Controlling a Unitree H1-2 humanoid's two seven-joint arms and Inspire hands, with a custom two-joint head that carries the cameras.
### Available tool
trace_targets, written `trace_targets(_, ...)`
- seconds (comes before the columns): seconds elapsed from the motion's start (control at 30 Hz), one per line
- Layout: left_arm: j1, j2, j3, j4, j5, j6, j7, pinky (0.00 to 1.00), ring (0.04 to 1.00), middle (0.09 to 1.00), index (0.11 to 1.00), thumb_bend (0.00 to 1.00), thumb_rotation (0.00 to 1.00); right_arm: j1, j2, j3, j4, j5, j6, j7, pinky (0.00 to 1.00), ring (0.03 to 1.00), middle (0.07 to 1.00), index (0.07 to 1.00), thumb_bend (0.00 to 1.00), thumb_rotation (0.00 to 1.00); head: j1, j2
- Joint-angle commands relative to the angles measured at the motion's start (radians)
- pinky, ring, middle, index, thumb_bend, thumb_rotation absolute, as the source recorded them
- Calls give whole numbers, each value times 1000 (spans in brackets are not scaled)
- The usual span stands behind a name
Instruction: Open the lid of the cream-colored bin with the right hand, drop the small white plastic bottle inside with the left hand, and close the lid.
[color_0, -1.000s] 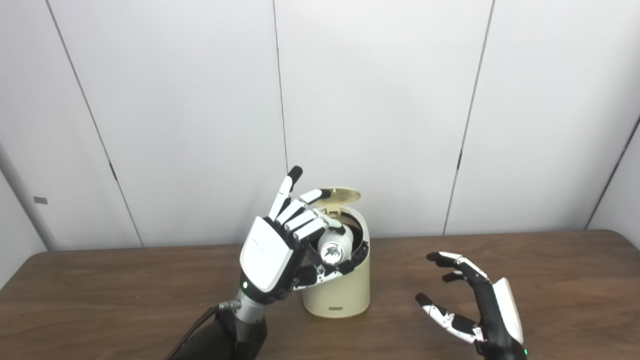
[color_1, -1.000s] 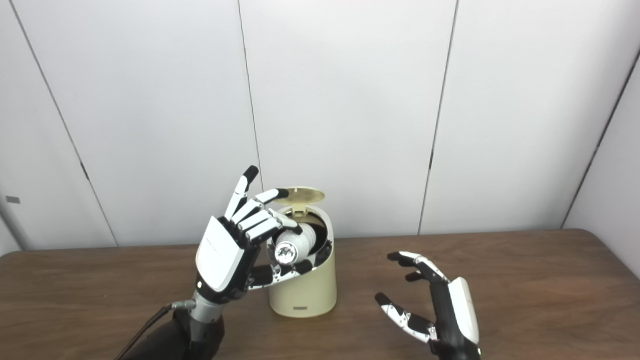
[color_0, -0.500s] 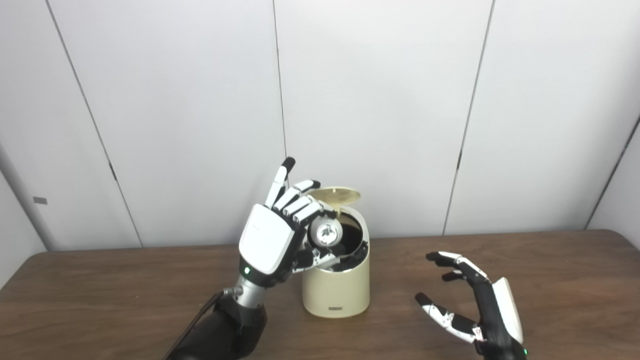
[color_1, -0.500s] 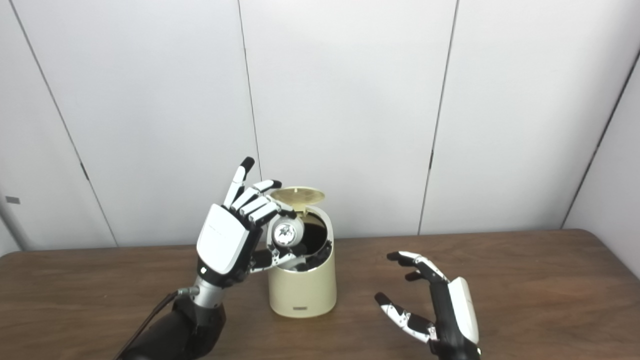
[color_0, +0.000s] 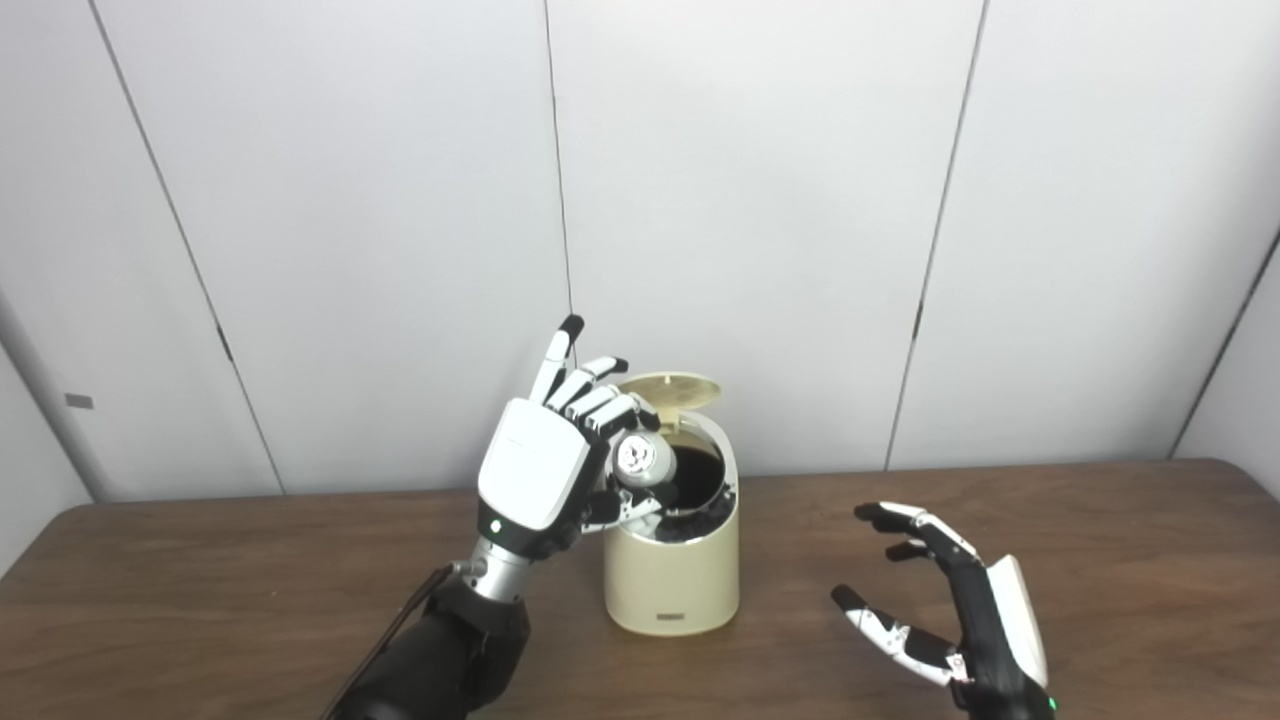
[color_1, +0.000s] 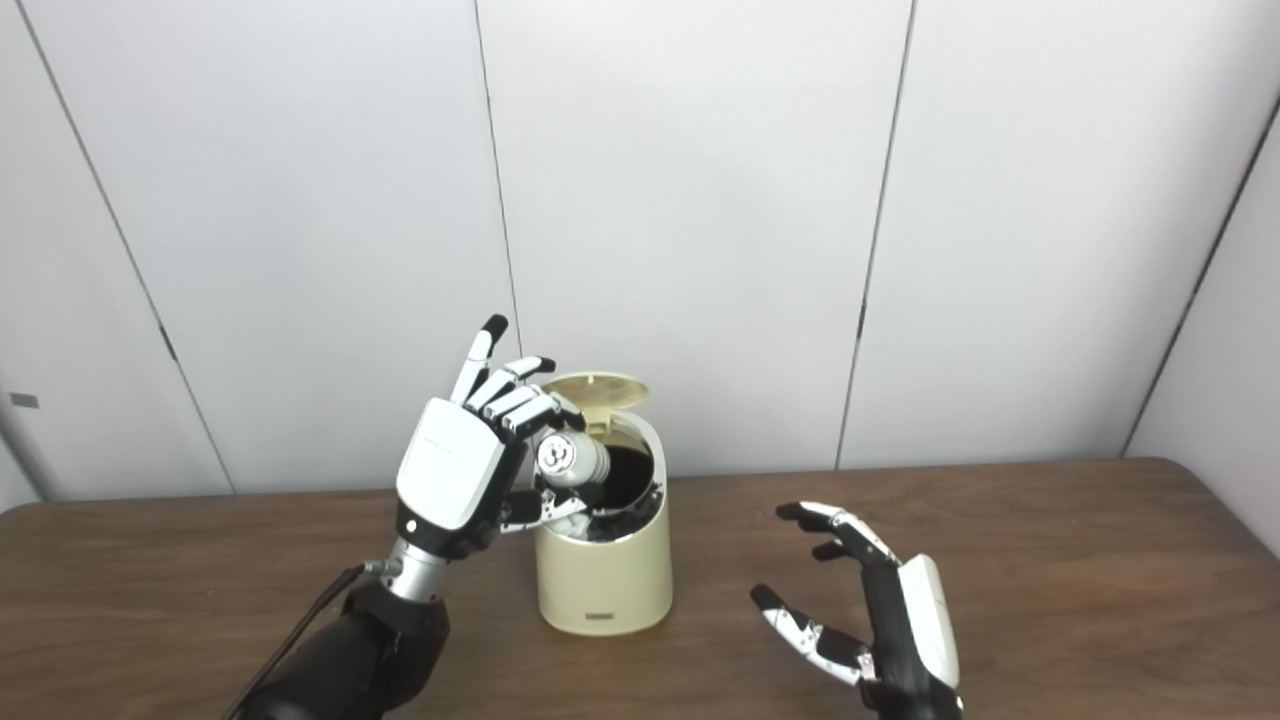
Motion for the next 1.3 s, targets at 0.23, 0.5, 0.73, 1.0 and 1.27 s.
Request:
trace_targets(0.23, -40, 24, 23, -22, -45, -28, -15, 1000, 750, 511, 523, 999, 623, -30, -3, 0, -22, -8, -38, -22, 574, 706, 727, 675, 301, 84, 0, 0)
trace_targets(0.5, -37, 30, 26, -29, -58, -56, -9, 1000, 742, 494, 513, 1000, 917, -30, -2, 2, -21, -1, -40, -20, 584, 710, 730, 683, 310, 64, -1, -4)
trace_targets(0.73, -20, 28, 53, -63, -87, -37, -53, 1000, 770, 510, 503, 1000, 1000, -30, -8, 3, -17, -6, -46, -23, 569, 698, 726, 682, 313, 100, -2, -3)
trace_targets(1.0, -11, 28, 63, -75, -78, -17, -38, 1000, 745, 490, 487, 969, 1000, -27, -6, 4, -25, -3, -40, -20, 579, 706, 727, 686, 313, 80, -2, 0)
trace_targets(1.27, 15, 30, 78, -128, -134, -139, 43, 1000, 700, 463, 488, 530, 60, -27, -10, 1, -26, -1, -37, -18, 586, 712, 727, 682, 309, 54, 4, 2)
